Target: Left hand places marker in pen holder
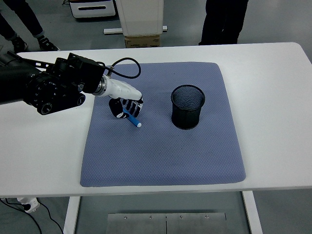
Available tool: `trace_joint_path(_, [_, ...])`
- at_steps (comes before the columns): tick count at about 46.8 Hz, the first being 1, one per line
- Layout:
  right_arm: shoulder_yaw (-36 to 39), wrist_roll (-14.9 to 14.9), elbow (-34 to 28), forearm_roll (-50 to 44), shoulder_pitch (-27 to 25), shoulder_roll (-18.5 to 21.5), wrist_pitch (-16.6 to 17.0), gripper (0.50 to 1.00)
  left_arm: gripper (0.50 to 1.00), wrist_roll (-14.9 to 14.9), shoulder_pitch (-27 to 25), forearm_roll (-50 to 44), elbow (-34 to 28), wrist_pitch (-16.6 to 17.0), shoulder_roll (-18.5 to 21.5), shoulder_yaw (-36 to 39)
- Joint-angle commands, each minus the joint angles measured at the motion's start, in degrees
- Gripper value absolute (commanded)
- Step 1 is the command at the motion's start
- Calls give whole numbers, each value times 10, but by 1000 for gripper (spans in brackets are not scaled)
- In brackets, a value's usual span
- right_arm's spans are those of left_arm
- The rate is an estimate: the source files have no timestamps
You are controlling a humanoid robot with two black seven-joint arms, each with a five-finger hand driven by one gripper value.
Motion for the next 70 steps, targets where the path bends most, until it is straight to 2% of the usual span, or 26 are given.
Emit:
trace_joint_path(1, [0, 0, 0, 0, 0, 0, 0, 1000, 566, 0, 0, 0, 0, 0, 0, 0])
trace_joint_path(35, [0, 0, 0, 0, 0, 0, 0, 1000, 584, -4, -2, 4, 0, -3, 3, 0])
trace_joint_path(36, [0, 0, 0, 0, 1, 0, 0, 1000, 598, -4, -3, 8, -1, -3, 3, 0])
trace_joint_path(41, [0, 0, 0, 0, 0, 0, 0, 1000, 607, -5, -5, 13, -2, -4, 4, 0])
trace_joint_path(43, [0, 0, 0, 0, 0, 0, 0, 1000, 637, -5, -8, 13, -4, -5, 5, 0])
trace_joint_path(49, [0, 0, 0, 0, 0, 0, 0, 1000, 645, -6, -23, 13, -17, -6, 10, 0])
trace_joint_path(60, [0, 0, 0, 0, 1, 0, 0, 1000, 643, -6, -28, 13, -40, -5, 21, 4])
trace_joint_path(70, [0, 0, 0, 0, 0, 0, 0, 1000, 610, -4, -27, 13, -47, 9, 24, 13])
